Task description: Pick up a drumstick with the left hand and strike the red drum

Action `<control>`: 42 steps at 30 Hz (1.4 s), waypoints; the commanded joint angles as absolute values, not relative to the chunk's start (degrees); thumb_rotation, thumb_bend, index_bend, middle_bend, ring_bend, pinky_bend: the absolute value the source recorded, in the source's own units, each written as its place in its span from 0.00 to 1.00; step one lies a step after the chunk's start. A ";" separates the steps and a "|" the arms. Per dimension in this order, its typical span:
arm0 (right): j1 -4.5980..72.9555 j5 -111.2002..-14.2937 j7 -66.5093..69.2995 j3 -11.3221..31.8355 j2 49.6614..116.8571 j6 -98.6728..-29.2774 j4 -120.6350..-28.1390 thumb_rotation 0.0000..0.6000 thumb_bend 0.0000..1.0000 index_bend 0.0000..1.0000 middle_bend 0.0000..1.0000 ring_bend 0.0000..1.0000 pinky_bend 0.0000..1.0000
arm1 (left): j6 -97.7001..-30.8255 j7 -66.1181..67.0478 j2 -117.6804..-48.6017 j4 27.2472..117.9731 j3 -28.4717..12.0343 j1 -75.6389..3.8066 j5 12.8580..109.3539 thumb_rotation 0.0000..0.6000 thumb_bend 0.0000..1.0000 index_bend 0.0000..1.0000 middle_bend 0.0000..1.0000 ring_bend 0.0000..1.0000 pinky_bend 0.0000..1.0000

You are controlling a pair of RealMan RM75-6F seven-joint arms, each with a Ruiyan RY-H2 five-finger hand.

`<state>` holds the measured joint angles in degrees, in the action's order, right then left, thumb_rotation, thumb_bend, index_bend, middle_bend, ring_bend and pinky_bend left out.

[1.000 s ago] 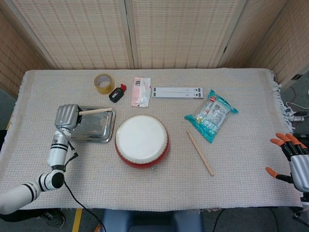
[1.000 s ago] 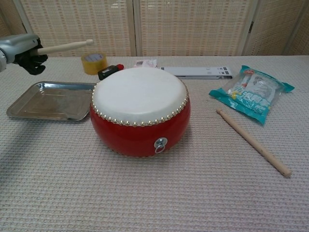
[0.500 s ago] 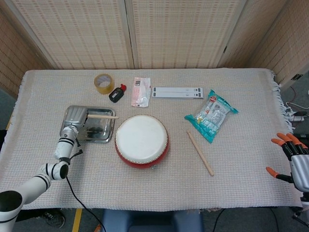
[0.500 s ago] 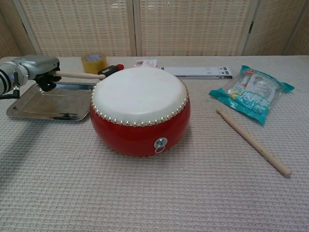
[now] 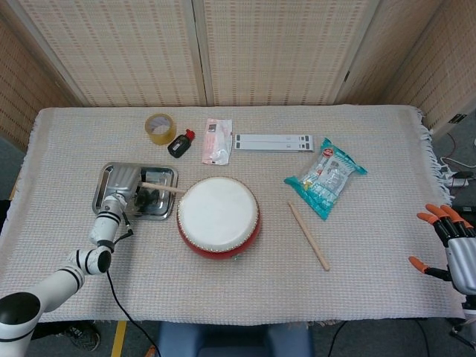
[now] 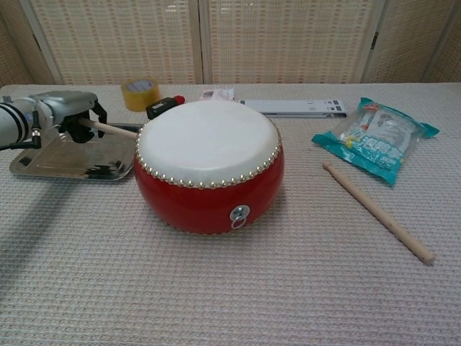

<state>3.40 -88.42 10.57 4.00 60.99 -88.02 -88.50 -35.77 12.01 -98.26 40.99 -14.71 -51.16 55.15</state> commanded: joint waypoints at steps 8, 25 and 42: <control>3.38 -88.38 10.86 4.08 61.02 -88.11 -88.36 1.00 0.08 0.24 0.14 0.08 0.21 | -35.90 14.04 -97.39 43.56 -15.31 -51.14 53.23 1.00 0.46 0.01 0.02 0.00 0.18; 3.28 -88.78 11.40 4.04 61.08 -88.52 -88.27 1.00 0.08 0.24 0.14 0.08 0.20 | -33.90 16.10 -95.22 46.29 -15.37 -51.28 49.75 1.00 0.20 0.00 0.00 0.00 0.00; 2.63 -88.52 14.83 3.96 58.66 -88.86 -88.34 1.00 0.08 0.24 0.14 0.08 0.20 | -59.23 8.99 -80.80 72.58 -17.23 -37.45 55.13 1.00 0.29 0.09 0.05 0.00 0.08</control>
